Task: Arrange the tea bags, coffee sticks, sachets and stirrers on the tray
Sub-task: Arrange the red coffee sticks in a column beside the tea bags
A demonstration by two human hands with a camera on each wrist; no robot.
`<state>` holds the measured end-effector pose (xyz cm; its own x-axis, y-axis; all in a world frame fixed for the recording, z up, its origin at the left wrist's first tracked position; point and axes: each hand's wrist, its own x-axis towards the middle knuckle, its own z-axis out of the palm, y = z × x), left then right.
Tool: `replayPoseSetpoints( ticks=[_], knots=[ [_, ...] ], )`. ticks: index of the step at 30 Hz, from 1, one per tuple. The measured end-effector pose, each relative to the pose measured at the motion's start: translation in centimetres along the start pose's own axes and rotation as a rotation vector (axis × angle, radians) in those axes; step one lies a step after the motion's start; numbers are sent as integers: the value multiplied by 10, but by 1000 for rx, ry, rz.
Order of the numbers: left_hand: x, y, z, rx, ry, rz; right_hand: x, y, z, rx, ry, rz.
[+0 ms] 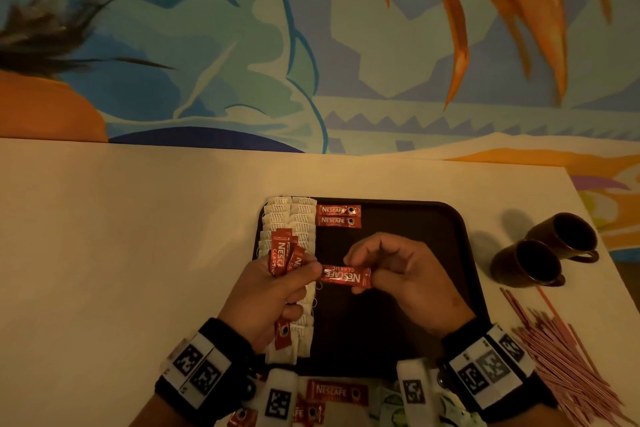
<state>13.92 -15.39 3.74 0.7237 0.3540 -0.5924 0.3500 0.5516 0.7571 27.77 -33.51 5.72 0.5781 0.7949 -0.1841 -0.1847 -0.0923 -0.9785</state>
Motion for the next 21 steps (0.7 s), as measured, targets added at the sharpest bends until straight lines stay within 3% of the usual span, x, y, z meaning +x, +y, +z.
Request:
replayPoseSetpoints(
  ticks=[4, 9, 14, 16, 21],
  knots=[
    [3, -3, 1, 59, 75, 109, 3, 2, 3, 64, 17, 171],
    [3, -3, 1, 140, 92, 173, 9, 9, 2, -60, 144, 182],
    [-6, -2, 4, 422, -169, 132, 14, 9, 0, 113, 295, 175],
    [-5, -1, 5, 457, -190, 141, 16, 7, 5, 142, 265, 174],
    [7, 6, -2, 307, -58, 157, 14, 6, 12, -105, 42, 160]
  ],
)
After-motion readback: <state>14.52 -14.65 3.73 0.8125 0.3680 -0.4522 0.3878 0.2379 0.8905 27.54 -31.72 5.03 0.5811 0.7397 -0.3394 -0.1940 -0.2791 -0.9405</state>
